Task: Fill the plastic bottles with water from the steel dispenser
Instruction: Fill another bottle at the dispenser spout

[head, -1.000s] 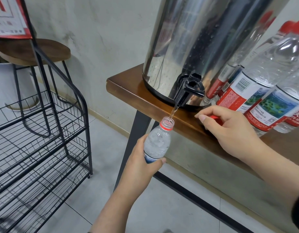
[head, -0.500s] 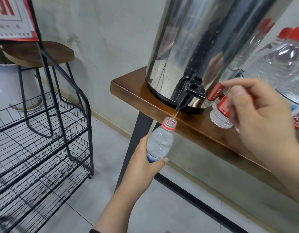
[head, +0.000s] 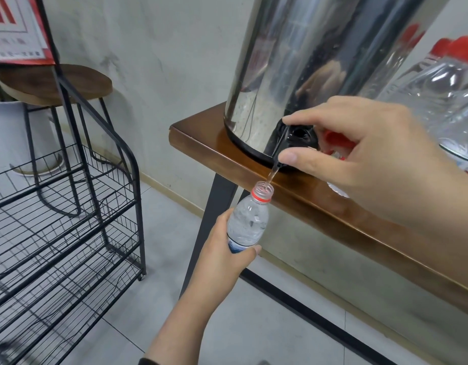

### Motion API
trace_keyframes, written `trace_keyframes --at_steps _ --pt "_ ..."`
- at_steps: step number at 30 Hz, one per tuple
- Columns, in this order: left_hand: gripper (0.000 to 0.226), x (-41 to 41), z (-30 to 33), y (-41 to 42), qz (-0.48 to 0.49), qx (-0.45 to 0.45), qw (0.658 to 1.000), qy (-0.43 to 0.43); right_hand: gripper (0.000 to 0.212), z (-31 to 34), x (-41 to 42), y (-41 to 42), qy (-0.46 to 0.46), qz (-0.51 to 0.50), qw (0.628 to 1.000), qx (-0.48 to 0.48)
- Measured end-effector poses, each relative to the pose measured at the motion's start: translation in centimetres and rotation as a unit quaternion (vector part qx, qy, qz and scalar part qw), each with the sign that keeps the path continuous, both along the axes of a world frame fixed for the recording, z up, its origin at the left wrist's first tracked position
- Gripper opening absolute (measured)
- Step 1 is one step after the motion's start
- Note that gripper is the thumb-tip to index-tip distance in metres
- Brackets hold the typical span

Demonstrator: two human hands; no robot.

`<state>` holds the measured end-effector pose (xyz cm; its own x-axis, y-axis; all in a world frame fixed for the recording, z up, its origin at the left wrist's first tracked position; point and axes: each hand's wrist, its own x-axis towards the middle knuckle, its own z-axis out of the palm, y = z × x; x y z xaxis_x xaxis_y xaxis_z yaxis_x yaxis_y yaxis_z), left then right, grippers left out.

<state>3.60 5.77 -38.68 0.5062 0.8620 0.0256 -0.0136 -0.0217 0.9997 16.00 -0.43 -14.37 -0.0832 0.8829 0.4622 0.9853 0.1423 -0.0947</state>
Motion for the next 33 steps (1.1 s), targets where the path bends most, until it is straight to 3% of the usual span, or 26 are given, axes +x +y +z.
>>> trace_keyframes --at_steps 16,33 --pt "0.076 0.22 -0.22 0.27 -0.001 -0.002 1.000 0.005 0.036 -0.32 0.12 0.06 -0.076 0.018 0.996 0.047" --pt "0.072 0.12 -0.03 0.17 -0.001 -0.003 1.000 -0.002 0.040 -0.17 0.17 0.15 -0.104 0.019 0.992 0.062"
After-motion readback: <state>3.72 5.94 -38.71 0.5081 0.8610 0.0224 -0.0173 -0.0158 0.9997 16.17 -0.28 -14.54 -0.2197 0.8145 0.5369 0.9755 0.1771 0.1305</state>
